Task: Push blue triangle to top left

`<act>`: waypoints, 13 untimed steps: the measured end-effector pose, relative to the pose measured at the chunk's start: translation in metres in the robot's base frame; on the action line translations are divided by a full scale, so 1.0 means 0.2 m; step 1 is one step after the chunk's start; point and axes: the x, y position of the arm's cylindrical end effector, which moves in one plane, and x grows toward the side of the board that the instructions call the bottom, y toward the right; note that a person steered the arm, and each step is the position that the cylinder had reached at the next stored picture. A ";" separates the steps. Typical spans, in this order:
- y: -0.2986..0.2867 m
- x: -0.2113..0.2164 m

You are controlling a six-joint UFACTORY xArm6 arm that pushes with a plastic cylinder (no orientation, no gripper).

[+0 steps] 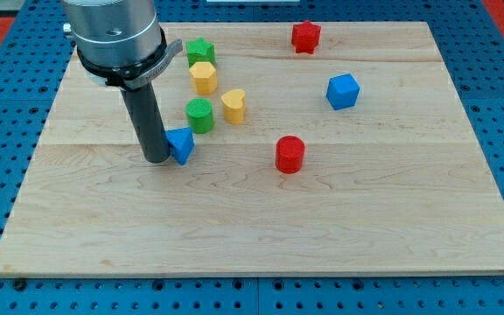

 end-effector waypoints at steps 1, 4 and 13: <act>0.00 0.00; 0.23 -0.07; -0.14 -0.96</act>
